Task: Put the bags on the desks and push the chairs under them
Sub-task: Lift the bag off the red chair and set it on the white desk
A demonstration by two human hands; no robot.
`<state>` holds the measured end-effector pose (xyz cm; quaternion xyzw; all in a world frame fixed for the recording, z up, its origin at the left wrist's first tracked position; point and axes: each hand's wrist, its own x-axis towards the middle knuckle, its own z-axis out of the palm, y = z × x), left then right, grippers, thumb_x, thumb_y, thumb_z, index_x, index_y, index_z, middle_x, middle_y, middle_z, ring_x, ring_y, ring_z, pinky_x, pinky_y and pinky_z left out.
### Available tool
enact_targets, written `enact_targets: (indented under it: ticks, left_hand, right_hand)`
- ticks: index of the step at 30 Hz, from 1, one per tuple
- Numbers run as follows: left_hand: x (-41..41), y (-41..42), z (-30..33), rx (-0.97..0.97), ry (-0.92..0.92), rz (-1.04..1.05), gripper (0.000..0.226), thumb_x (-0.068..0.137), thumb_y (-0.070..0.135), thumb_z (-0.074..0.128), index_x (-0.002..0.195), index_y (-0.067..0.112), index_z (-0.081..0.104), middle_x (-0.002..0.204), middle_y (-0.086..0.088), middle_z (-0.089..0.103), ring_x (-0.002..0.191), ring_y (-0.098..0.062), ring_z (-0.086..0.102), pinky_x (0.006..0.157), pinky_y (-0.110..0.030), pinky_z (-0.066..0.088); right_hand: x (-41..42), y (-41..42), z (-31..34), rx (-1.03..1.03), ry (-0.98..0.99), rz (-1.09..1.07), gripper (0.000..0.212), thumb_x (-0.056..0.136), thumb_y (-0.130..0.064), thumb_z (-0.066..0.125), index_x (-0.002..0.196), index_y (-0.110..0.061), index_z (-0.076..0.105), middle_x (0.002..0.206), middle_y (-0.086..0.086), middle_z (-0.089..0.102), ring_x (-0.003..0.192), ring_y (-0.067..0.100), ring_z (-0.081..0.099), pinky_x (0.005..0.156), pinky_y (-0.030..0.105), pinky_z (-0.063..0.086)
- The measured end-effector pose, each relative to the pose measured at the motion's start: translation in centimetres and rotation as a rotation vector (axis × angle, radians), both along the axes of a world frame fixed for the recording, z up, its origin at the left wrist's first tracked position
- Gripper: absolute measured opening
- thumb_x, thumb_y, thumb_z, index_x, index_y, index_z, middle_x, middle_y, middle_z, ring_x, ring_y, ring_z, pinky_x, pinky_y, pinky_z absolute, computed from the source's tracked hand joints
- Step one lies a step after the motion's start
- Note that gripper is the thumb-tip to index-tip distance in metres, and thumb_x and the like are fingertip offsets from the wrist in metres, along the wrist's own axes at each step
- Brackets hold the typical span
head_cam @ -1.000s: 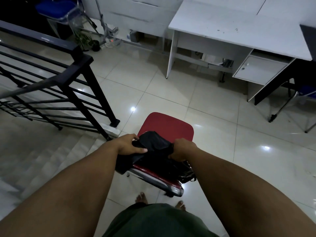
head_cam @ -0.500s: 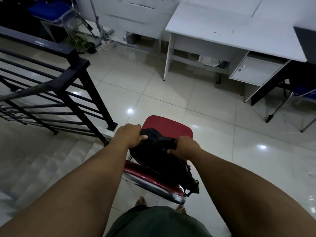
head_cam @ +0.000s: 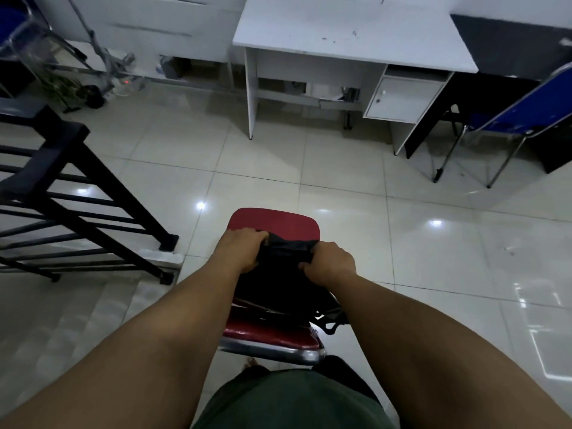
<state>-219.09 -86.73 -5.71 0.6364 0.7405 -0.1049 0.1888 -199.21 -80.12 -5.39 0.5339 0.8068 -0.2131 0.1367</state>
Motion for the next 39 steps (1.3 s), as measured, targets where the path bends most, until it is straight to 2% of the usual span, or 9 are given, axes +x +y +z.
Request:
enact_targets:
  ticks: [3,6,10,16,25,31,34,36,39]
  left_hand:
    - [1.2,0.9,0.4,0.031,0.018,-0.006,0.032,0.078,0.030,0.071,0.107,0.030,0.057,0.107,-0.002,0.065,0.096,-0.027,0.063,0.078,-0.036,0.050]
    - [3.2,3.0,1.3,0.032,0.025,-0.017,0.027,0.077,0.033,0.072,0.100,0.028,0.058,0.104,-0.001,0.065,0.096,-0.027,0.063,0.077,-0.035,0.047]
    - [7.1,6.4,2.1,0.033,-0.004,0.040,0.021,0.077,0.023,0.066,0.096,0.026,0.056,0.104,-0.003,0.065,0.095,-0.028,0.062,0.078,-0.035,0.046]
    - [13.9,12.8,3.9,0.056,0.093,0.174,0.023,0.076,0.008,0.063,0.098,0.015,0.065,0.097,-0.005,0.063,0.087,-0.025,0.063,0.068,-0.030,0.043]
    - [20.4,20.5,6.7,0.123,0.176,0.289,0.030,0.074,0.005,0.063,0.099,0.019,0.069,0.099,-0.004,0.065,0.088,-0.025,0.065,0.068,-0.029,0.044]
    - [22.9,23.4,8.4,0.195,0.105,0.401,0.021,0.077,0.014,0.065,0.098,0.016,0.066,0.099,-0.007,0.063,0.086,-0.028,0.063,0.068,-0.031,0.044]
    - [24.9,25.9,8.9,0.231,0.034,0.448,0.017,0.078,0.015,0.061,0.094,0.014,0.062,0.097,-0.008,0.064,0.085,-0.028,0.061,0.068,-0.032,0.045]
    - [26.3,28.2,9.5,0.261,-0.023,0.483,0.016,0.080,0.018,0.061,0.096,0.013,0.061,0.098,-0.008,0.063,0.089,-0.029,0.062,0.069,-0.032,0.046]
    - [28.1,31.9,10.3,0.301,-0.117,0.577,0.013,0.082,0.021,0.063,0.091,0.014,0.057,0.096,-0.007,0.063,0.089,-0.029,0.063,0.069,-0.032,0.046]
  right_hand:
    - [1.0,0.5,-0.2,-0.022,0.007,-0.023,0.033,0.084,-0.044,0.065,0.105,-0.020,0.065,0.091,0.001,0.066,0.082,0.023,0.066,0.070,0.032,0.051]
    - [2.9,1.9,-0.5,-0.028,-0.008,-0.023,0.035,0.084,-0.042,0.062,0.114,-0.023,0.063,0.091,0.000,0.065,0.079,0.022,0.064,0.068,0.031,0.051]
    - [6.1,5.0,-0.8,-0.038,0.033,-0.040,0.042,0.087,-0.036,0.056,0.129,-0.033,0.057,0.089,-0.003,0.060,0.077,0.022,0.058,0.065,0.030,0.045]
    - [11.3,11.0,-0.5,-0.186,0.143,-0.019,0.055,0.086,-0.042,0.062,0.130,-0.014,0.045,0.112,0.008,0.063,0.099,0.027,0.063,0.075,0.035,0.051]
    - [17.2,19.4,1.9,-0.120,0.188,0.150,0.071,0.084,-0.047,0.067,0.138,-0.016,0.035,0.130,0.009,0.047,0.111,0.031,0.059,0.090,0.044,0.053]
    - [18.7,22.5,3.2,0.007,0.261,0.149,0.085,0.084,-0.045,0.067,0.149,-0.017,0.021,0.137,0.011,0.031,0.105,0.034,0.062,0.086,0.044,0.056]
    - [19.4,24.1,3.6,0.049,0.290,0.114,0.094,0.080,-0.052,0.068,0.152,-0.018,0.018,0.143,0.010,0.023,0.117,0.034,0.056,0.093,0.047,0.054]
    - [19.8,25.2,3.9,0.061,0.318,0.123,0.092,0.077,-0.057,0.067,0.148,-0.019,0.023,0.141,0.008,0.025,0.121,0.032,0.052,0.095,0.047,0.052]
    - [20.0,27.1,4.5,0.046,0.336,0.140,0.089,0.073,-0.066,0.065,0.141,-0.020,0.028,0.131,0.006,0.034,0.109,0.031,0.058,0.087,0.046,0.053]
